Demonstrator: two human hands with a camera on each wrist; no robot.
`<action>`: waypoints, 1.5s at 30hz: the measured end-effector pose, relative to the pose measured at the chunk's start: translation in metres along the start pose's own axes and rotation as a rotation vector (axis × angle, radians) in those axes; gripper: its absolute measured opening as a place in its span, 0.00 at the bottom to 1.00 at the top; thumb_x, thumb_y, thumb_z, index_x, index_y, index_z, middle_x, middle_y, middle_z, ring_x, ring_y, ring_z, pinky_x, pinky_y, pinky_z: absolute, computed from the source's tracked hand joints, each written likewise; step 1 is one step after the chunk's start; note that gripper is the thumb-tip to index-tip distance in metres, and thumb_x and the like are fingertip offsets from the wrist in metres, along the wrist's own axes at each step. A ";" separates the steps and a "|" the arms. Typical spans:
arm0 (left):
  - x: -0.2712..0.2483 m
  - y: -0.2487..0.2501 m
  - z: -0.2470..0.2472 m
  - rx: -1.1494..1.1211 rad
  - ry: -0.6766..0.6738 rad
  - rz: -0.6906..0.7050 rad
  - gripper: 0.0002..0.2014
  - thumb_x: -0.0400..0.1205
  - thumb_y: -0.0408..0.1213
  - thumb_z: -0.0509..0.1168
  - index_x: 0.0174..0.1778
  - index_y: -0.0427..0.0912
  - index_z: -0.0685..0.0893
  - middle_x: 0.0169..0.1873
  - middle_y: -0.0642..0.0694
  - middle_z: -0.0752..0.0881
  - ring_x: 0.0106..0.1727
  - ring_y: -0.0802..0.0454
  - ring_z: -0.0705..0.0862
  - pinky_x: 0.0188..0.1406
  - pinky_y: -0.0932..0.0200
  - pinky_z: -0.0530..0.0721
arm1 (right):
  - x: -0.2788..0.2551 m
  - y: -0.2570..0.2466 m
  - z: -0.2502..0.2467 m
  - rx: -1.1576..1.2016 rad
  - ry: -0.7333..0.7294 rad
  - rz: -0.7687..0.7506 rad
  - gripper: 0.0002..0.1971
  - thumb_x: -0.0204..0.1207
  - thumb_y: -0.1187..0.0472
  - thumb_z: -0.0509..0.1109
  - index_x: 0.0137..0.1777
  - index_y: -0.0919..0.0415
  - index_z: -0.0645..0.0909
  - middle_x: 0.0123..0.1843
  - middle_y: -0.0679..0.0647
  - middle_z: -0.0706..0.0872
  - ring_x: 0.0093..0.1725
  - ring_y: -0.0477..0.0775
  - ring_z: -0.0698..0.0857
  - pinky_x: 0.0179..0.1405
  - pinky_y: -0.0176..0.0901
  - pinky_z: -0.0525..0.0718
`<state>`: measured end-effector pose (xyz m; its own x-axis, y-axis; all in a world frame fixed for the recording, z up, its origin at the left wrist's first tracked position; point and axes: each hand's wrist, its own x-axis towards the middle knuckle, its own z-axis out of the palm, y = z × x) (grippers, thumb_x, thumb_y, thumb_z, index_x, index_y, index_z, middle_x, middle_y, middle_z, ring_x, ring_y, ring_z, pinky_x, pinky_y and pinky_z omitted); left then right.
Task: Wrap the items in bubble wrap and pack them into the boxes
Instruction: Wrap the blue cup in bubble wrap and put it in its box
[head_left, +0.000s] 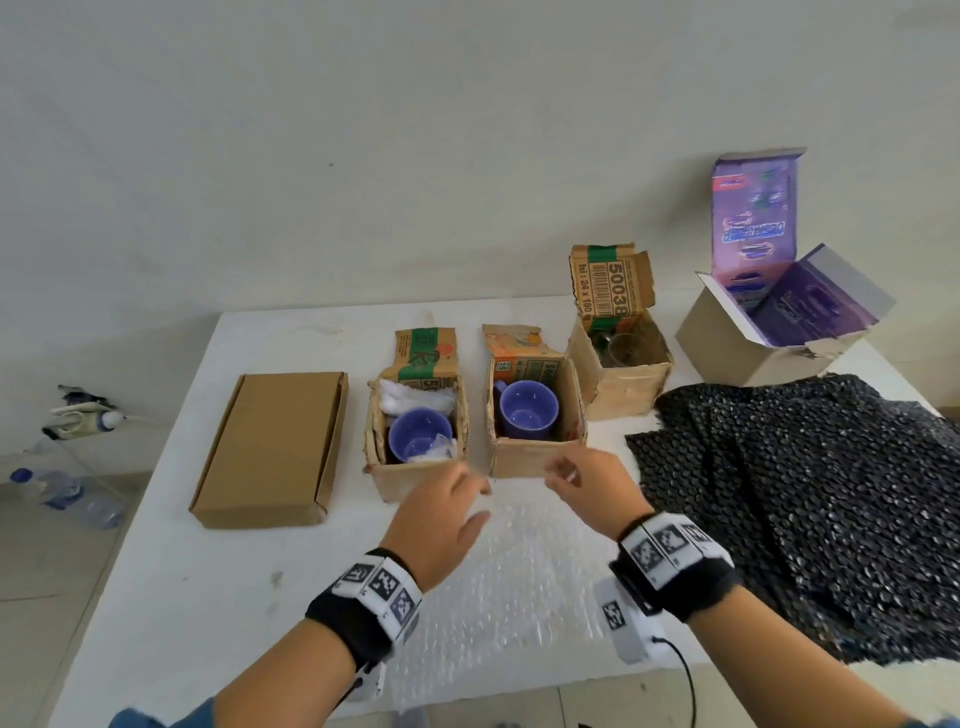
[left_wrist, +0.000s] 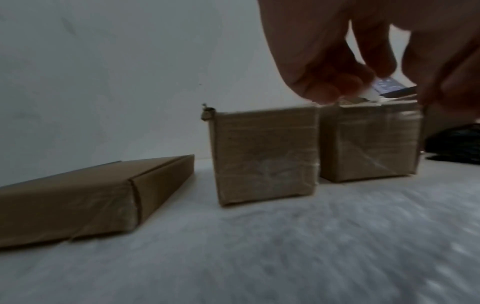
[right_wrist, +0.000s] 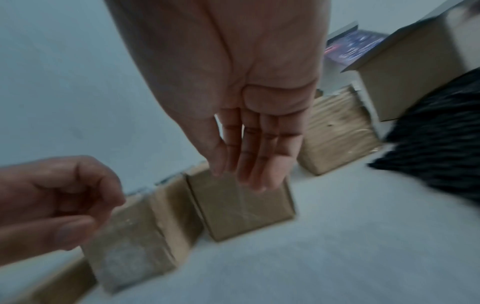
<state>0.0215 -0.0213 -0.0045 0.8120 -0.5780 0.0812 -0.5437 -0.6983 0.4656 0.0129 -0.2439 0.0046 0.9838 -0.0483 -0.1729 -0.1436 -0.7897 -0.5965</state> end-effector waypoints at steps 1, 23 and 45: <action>-0.001 0.007 0.007 -0.003 -0.118 -0.028 0.14 0.82 0.51 0.60 0.62 0.51 0.76 0.56 0.55 0.78 0.54 0.59 0.78 0.53 0.66 0.75 | -0.007 0.018 0.003 -0.077 -0.007 0.032 0.08 0.76 0.59 0.71 0.54 0.58 0.83 0.44 0.48 0.82 0.44 0.49 0.82 0.43 0.32 0.77; 0.010 0.015 -0.002 -0.573 -0.050 -0.437 0.09 0.80 0.43 0.68 0.52 0.45 0.81 0.45 0.46 0.87 0.44 0.52 0.87 0.45 0.57 0.86 | -0.027 0.043 0.010 -0.224 -0.180 0.038 0.17 0.80 0.45 0.64 0.57 0.57 0.81 0.55 0.56 0.82 0.57 0.56 0.80 0.58 0.45 0.77; -0.007 -0.065 -0.091 -1.259 0.106 -0.563 0.26 0.82 0.61 0.51 0.58 0.46 0.84 0.49 0.36 0.89 0.48 0.43 0.88 0.49 0.46 0.87 | 0.029 -0.121 0.023 0.602 -0.051 -0.348 0.24 0.77 0.80 0.56 0.47 0.54 0.88 0.53 0.55 0.82 0.49 0.55 0.82 0.47 0.38 0.83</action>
<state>0.0706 0.0663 0.0445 0.8989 -0.2741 -0.3419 0.3698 0.0559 0.9274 0.0569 -0.1357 0.0541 0.9792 0.1866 0.0792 0.1297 -0.2766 -0.9522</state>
